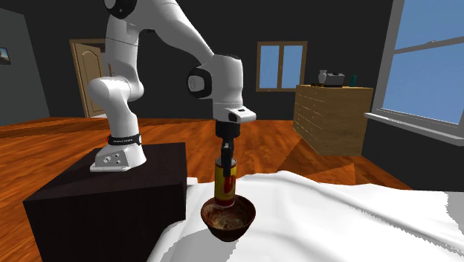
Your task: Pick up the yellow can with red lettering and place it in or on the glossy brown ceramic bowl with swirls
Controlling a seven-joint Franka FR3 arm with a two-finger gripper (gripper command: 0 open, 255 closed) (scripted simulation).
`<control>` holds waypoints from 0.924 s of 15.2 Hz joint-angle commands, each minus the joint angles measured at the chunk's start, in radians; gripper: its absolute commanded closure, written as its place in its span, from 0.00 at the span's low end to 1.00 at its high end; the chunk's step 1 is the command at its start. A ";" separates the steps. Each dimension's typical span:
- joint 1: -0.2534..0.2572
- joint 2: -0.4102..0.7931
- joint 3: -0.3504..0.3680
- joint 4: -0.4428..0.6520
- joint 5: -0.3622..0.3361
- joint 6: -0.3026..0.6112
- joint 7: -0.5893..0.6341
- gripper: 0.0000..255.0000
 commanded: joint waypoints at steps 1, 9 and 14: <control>-0.004 0.022 0.007 -0.004 0.015 0.025 -0.009 1.00; -0.013 0.061 0.020 -0.005 0.040 0.062 -0.027 1.00; -0.013 0.060 0.020 -0.005 0.040 0.062 -0.027 0.00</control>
